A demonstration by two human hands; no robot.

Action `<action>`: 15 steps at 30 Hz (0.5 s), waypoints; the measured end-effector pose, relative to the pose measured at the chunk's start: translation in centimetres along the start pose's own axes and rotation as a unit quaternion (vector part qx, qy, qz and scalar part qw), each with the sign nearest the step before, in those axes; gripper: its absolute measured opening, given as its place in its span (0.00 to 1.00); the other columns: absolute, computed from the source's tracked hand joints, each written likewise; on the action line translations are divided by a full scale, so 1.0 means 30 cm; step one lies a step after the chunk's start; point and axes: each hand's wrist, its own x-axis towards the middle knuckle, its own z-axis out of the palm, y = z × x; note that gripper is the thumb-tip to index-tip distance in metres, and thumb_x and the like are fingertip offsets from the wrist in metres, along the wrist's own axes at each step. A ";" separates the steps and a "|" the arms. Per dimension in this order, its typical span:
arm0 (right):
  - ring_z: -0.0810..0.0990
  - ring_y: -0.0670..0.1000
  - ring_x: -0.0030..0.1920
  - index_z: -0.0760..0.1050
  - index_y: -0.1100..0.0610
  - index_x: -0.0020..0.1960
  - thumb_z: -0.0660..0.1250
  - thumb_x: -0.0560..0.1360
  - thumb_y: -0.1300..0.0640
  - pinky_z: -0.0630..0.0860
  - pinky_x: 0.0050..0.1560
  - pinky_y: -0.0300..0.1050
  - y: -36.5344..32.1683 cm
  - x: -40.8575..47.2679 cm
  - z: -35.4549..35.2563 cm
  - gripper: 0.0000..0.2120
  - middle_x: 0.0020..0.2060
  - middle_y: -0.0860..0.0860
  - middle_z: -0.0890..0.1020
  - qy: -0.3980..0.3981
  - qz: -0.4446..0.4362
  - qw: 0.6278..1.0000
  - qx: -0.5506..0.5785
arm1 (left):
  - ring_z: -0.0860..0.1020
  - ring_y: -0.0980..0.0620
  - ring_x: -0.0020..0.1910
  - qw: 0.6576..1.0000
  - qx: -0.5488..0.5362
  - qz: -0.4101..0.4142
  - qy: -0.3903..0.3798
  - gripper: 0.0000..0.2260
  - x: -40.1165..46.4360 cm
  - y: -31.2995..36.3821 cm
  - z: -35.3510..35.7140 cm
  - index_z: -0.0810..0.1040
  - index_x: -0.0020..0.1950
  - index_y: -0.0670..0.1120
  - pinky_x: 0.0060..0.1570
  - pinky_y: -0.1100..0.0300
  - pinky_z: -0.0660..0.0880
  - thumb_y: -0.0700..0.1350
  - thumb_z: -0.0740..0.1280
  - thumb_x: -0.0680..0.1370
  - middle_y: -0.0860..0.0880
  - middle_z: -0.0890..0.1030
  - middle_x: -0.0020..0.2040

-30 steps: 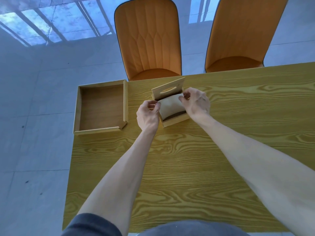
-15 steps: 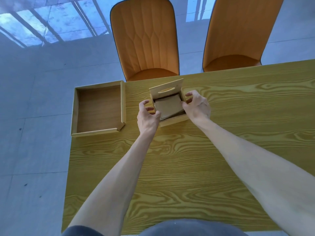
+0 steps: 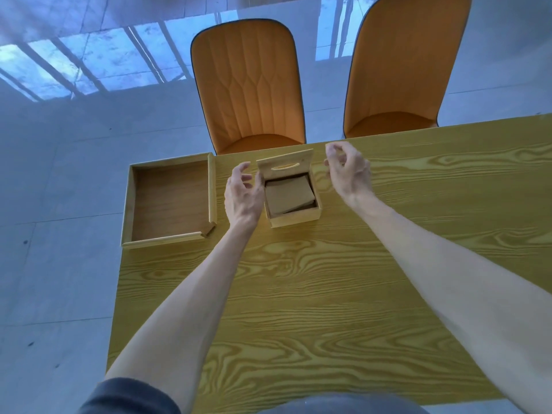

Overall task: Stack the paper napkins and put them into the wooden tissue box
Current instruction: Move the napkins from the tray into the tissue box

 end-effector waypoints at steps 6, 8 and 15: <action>0.86 0.55 0.42 0.82 0.56 0.56 0.57 0.82 0.42 0.82 0.43 0.54 -0.101 0.038 -0.035 0.21 0.43 0.55 0.86 -0.075 0.004 0.996 0.037 | 0.75 0.39 0.36 0.998 -0.054 0.012 -0.030 0.21 -0.001 0.118 -0.076 0.82 0.61 0.52 0.39 0.57 0.72 0.60 0.55 0.83 0.39 0.82 0.41; 0.86 0.56 0.42 0.83 0.57 0.52 0.60 0.81 0.43 0.83 0.45 0.56 -0.105 0.029 -0.030 0.20 0.43 0.55 0.86 -0.086 0.014 0.995 0.047 | 0.71 0.51 0.30 0.998 -0.042 0.001 -0.044 0.21 -0.005 0.128 -0.075 0.83 0.59 0.51 0.35 0.58 0.69 0.61 0.56 0.82 0.50 0.77 0.32; 0.86 0.53 0.45 0.84 0.57 0.51 0.67 0.77 0.45 0.83 0.47 0.51 -0.066 -0.018 -0.030 0.16 0.43 0.51 0.87 -0.085 0.055 0.992 0.072 | 0.80 0.53 0.53 0.992 -0.102 -0.049 -0.050 0.17 -0.048 0.080 -0.055 0.84 0.58 0.48 0.51 0.61 0.72 0.58 0.66 0.79 0.52 0.84 0.53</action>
